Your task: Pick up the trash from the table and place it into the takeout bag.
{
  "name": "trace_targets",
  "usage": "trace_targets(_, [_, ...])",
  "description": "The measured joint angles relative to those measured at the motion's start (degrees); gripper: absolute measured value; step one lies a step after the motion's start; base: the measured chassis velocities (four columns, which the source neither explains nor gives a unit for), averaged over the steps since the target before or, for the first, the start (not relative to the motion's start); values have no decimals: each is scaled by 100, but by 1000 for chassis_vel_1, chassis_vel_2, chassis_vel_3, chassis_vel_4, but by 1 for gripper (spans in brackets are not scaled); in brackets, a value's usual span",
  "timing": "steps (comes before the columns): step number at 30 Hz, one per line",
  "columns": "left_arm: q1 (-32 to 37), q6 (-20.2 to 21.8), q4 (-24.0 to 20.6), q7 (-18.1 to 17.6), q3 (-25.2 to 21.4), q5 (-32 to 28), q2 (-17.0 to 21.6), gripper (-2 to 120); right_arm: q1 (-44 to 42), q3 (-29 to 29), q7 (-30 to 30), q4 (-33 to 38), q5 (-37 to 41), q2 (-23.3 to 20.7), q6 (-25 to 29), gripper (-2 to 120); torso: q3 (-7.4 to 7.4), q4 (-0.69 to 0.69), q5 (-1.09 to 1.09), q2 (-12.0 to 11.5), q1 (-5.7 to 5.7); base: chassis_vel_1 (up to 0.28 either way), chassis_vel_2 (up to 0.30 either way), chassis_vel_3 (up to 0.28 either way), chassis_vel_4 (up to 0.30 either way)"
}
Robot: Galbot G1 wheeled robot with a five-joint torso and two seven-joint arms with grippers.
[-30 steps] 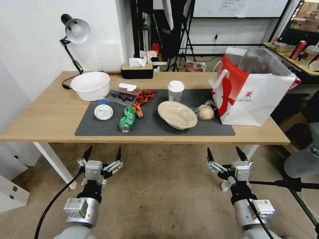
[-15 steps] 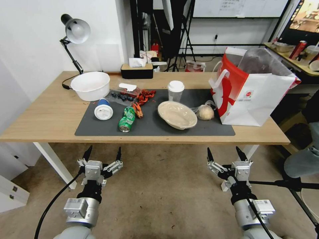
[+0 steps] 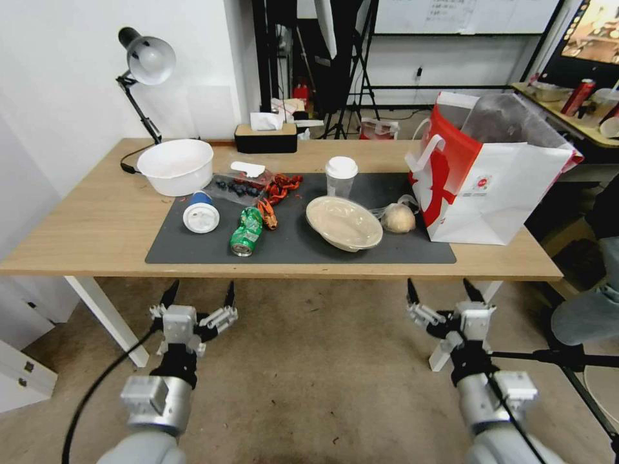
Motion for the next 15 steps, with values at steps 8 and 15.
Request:
trace_targets(8, [-332,656,-180,106,-65,-676,-74,100,316,-41,14,-130,871,-138,67,100,0,2,0,0,0,0,0,0,0])
trace_targets(15, [-360,506,-87,133,-82,-674,-38,100,606,-204,-32,-449,1563,-322,296,100,-1,2,0,0,-1,0,0,0,0])
